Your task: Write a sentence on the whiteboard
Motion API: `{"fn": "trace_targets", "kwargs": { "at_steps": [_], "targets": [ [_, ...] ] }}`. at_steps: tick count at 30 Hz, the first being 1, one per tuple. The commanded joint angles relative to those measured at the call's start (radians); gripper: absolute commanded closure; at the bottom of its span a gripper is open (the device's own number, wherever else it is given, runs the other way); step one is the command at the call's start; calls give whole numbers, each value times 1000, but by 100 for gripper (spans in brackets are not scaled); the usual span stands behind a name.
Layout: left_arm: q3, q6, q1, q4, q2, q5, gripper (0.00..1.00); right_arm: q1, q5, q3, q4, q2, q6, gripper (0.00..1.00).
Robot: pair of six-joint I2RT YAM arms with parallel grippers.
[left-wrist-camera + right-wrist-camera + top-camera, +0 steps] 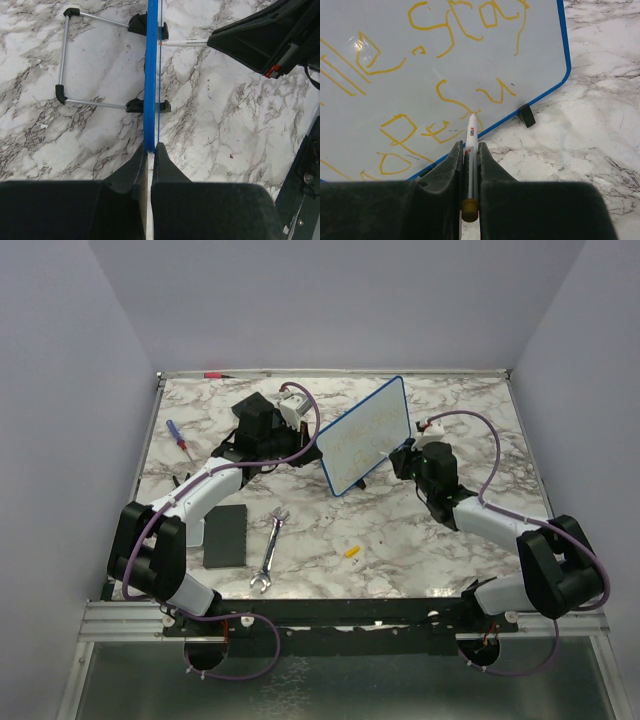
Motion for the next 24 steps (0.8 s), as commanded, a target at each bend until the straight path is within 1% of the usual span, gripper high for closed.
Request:
{"fn": "trace_targets", "kwargs": {
  "at_steps": [1, 8, 13, 15, 18, 24],
  "targets": [
    [4, 23, -7, -54, 13, -10, 100, 15, -33, -17, 36, -29, -8, 99],
    [4, 23, -8, -54, 14, -10, 100, 15, 16, -29, -1, -82, -19, 99],
    [5, 23, -7, -55, 16, -8, 100, 15, 162, -15, -101, -138, -7, 99],
    [5, 22, -8, -54, 17, -7, 100, 15, 188, -14, -107, -151, -18, 99],
    [5, 21, -8, -54, 19, -6, 100, 9, 187, -9, -80, -146, -28, 99],
    [5, 22, -9, -54, 17, -6, 100, -37, 107, 17, 1, -101, -14, 99]
  ]
}}
